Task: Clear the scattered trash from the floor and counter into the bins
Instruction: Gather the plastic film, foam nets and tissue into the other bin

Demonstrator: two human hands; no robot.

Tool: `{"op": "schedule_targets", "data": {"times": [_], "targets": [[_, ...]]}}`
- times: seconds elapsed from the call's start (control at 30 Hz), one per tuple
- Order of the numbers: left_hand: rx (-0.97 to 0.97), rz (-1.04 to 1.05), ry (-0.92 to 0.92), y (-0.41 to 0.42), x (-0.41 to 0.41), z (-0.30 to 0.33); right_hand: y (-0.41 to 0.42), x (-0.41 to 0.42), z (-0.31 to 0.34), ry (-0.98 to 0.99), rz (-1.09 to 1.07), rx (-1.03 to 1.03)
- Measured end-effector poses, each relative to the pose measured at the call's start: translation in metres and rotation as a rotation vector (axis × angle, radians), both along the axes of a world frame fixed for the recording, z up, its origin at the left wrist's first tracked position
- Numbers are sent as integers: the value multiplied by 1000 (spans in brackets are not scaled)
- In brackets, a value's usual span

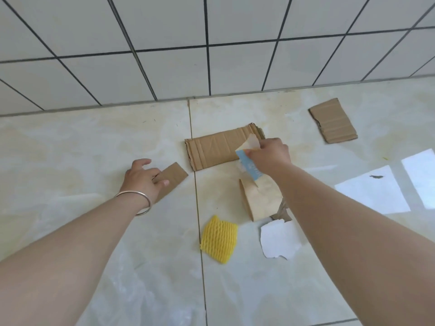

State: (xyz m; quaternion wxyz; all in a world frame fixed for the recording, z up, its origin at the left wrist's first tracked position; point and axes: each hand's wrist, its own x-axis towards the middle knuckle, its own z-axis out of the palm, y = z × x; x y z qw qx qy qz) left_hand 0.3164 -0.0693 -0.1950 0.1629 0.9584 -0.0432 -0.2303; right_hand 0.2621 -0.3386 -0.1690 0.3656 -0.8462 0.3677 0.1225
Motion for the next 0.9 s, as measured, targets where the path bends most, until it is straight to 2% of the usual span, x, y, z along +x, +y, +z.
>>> {"op": "schedule_targets", "data": {"times": [0.13, 0.27, 0.43, 0.53, 0.63, 0.8, 0.9], "targets": [[-1, 52, -2, -2, -1, -8, 9, 3, -17, 97, 187, -134], [117, 84, 50, -8, -1, -6, 11, -2, -25, 148, 255, -316], [138, 155, 50, -12, -1, -6, 11, -7, -21, 123, 202, -202], [44, 218, 31, -13, -1, -8, 10, -13, -17, 99, 191, -175], [66, 172, 48, -18, 0, -8, 13, -26, -20, 96, 203, -152], [131, 145, 104, -22, 6, -10, 20, -38, -28, 86, 262, -232], [144, 154, 73, -24, 4, -7, 31, -47, -33, 52, 382, -333]]}}
